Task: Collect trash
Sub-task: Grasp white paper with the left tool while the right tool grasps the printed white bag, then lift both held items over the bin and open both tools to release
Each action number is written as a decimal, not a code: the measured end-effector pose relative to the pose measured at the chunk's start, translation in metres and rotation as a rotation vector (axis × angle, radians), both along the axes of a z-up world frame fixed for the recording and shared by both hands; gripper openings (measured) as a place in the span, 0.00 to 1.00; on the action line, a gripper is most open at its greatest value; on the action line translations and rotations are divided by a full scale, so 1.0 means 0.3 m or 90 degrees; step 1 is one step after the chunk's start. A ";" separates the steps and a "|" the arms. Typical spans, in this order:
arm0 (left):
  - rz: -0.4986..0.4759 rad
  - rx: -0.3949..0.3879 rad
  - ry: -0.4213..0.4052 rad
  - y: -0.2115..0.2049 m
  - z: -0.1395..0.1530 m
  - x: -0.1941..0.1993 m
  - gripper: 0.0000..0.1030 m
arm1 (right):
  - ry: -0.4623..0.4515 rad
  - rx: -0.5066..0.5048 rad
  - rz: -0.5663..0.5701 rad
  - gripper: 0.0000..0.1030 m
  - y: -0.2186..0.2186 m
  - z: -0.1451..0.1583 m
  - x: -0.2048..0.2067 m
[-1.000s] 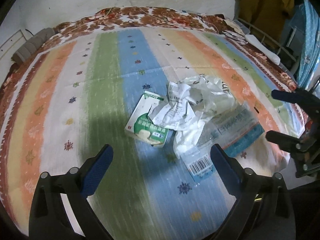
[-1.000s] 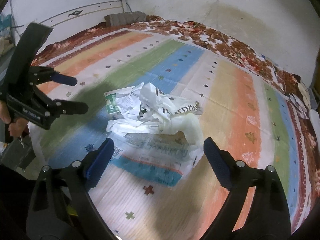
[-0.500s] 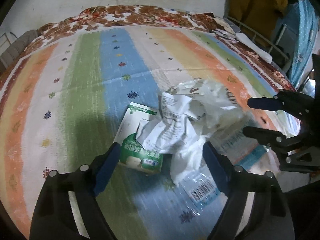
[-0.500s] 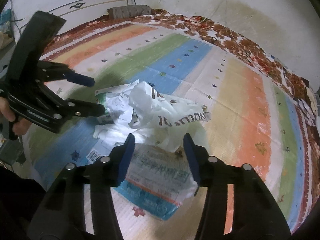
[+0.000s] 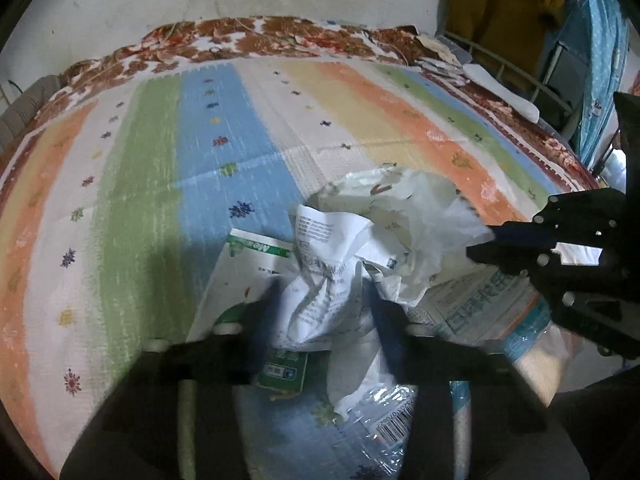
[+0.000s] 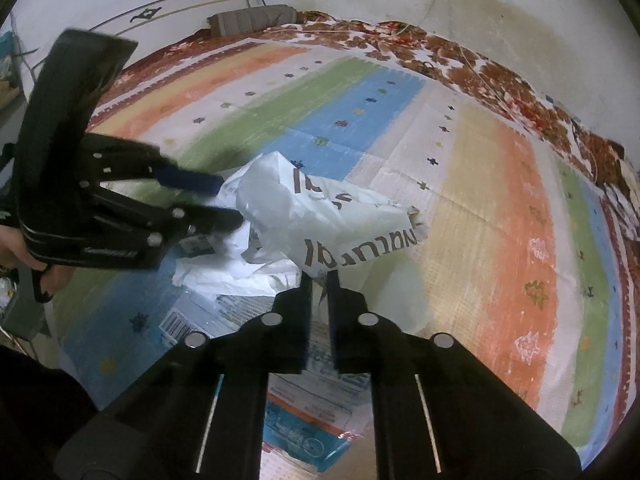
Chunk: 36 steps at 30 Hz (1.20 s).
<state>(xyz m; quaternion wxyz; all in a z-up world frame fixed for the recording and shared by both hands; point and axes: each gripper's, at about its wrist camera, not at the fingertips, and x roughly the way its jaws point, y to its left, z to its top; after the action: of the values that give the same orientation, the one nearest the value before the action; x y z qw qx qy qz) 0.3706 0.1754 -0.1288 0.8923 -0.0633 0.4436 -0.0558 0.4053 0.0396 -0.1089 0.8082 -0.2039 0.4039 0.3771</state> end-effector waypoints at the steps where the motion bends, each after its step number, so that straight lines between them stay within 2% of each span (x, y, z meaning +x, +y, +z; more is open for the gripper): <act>1: 0.004 0.000 0.002 0.003 0.000 0.000 0.18 | 0.003 0.002 -0.003 0.02 -0.005 0.004 0.005; 5: 0.030 -0.015 -0.003 0.030 0.028 -0.009 0.14 | 0.009 0.017 -0.019 0.02 -0.028 0.032 0.008; 15: 0.119 -0.052 0.020 0.089 0.106 -0.042 0.12 | 0.043 0.085 -0.079 0.01 -0.112 0.158 -0.004; 21: 0.165 -0.059 0.027 0.071 0.151 -0.090 0.08 | 0.025 0.089 -0.084 0.01 -0.145 0.210 -0.049; 26: 0.188 -0.046 0.025 0.042 0.217 -0.138 0.07 | 0.002 0.099 -0.084 0.02 -0.185 0.248 -0.104; 36: 0.209 -0.069 0.013 -0.015 0.307 -0.275 0.05 | 0.006 0.130 -0.089 0.02 -0.254 0.328 -0.195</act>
<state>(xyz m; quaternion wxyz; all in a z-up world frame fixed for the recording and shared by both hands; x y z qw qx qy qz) 0.2879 0.1708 -0.0369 0.8800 -0.1834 0.4328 0.0678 0.3467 -0.0367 -0.0104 0.8472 -0.0898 0.3802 0.3600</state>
